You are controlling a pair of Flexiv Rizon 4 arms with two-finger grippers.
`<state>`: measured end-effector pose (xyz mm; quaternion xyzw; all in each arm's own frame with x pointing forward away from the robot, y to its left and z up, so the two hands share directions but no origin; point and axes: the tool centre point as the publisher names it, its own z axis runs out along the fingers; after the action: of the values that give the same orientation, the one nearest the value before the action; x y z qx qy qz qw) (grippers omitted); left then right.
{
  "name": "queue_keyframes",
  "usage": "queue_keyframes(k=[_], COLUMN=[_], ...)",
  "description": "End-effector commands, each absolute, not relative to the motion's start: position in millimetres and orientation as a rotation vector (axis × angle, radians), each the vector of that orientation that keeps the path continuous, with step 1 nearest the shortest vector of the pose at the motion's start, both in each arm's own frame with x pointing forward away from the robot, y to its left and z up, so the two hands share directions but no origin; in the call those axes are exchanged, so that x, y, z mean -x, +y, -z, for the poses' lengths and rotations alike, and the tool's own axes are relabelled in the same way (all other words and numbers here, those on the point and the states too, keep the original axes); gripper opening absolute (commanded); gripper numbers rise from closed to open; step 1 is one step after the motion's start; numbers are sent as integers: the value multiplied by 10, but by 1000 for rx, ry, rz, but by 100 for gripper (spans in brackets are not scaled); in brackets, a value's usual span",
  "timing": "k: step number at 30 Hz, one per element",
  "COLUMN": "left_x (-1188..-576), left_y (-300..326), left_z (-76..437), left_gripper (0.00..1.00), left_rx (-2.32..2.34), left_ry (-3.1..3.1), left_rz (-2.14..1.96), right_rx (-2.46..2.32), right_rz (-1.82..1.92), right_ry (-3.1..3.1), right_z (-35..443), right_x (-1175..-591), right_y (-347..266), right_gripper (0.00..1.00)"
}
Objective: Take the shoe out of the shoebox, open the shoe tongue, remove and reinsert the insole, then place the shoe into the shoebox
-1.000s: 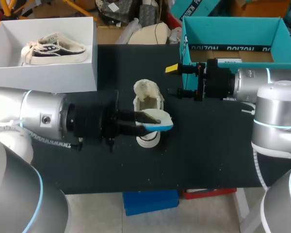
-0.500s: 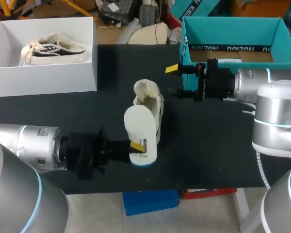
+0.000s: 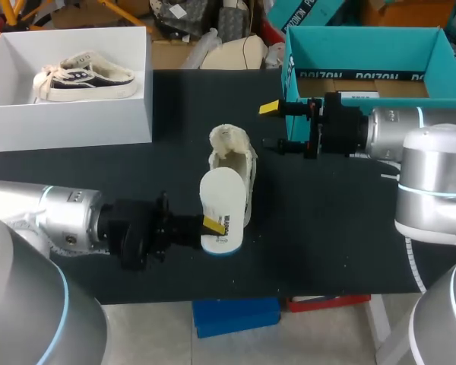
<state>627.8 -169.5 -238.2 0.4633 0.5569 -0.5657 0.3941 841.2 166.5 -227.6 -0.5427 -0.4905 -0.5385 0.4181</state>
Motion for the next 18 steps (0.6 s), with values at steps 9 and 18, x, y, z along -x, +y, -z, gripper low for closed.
queue_keyframes(k=[9,18], left_x=[-5992,-6437], left_y=[-1839,-1817], left_z=[2356,2481], left_gripper=[0,0], left_rx=[-1309,-1331], left_ry=[1148,1079], left_rz=[1293,1197], right_rx=[1366,1366], right_rz=[1353,1353], right_ry=[-1230,-1230], right_z=[2278,2278], right_x=[-8406,-8406], right_y=[1680,1680], right_gripper=[100,100])
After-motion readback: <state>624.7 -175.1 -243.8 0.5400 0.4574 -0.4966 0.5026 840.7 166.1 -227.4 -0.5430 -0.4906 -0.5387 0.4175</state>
